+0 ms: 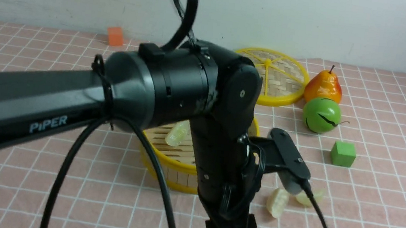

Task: Put the dumplings into the steamer on the table with the pink tablecloth.
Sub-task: 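Reach for and grasp a dumpling on the table with the left gripper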

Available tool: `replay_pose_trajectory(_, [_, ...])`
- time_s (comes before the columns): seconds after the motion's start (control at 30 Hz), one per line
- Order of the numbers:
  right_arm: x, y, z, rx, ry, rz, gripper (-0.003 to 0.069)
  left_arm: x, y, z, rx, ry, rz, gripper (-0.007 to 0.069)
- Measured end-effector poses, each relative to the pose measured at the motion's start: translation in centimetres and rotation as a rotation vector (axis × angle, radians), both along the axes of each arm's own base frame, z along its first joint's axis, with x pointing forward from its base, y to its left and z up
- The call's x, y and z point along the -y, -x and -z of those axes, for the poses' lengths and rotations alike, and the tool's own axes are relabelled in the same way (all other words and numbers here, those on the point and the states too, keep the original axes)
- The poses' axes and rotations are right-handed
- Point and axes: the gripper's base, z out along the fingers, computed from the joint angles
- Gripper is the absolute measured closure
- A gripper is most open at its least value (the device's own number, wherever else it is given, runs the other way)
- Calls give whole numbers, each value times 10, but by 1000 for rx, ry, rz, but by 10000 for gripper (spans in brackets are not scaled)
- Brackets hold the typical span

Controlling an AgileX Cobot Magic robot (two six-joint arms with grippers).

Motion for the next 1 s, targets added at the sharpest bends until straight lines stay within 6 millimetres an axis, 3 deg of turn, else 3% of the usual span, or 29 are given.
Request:
replay_pose_trajectory(0.1, [1, 2, 11, -27, 15, 2, 580, 4, -4, 11, 6, -6, 1, 133])
replay_pose_trajectory(0.3, [1, 1, 43, -117, 73, 5, 575, 14, -22, 60, 39, -80, 11, 110])
replay_pose_trajectory(0.5, [1, 0, 50, -136, 92, 7, 575, 18, -29, 85, 46, -99, -26, 141])
replay_pose_trajectory(0.6, [1, 0, 50, -134, 93, 8, 572, 18, -29, 86, 39, -101, -36, 203])
replay_pose_trajectory(0.73, [1, 0, 50, -129, 90, 8, 567, 18, -29, 86, 20, -112, -59, 371])
replay_pose_trajectory(0.9, [0, -1, 50, -116, 81, 9, 564, 17, -25, 75, -67, -168, -114, 383])
replay_pose_trajectory(1.0, [0, -2, 49, -103, 71, 11, 562, 23, -32, 43, -43, -140, -176, 383])
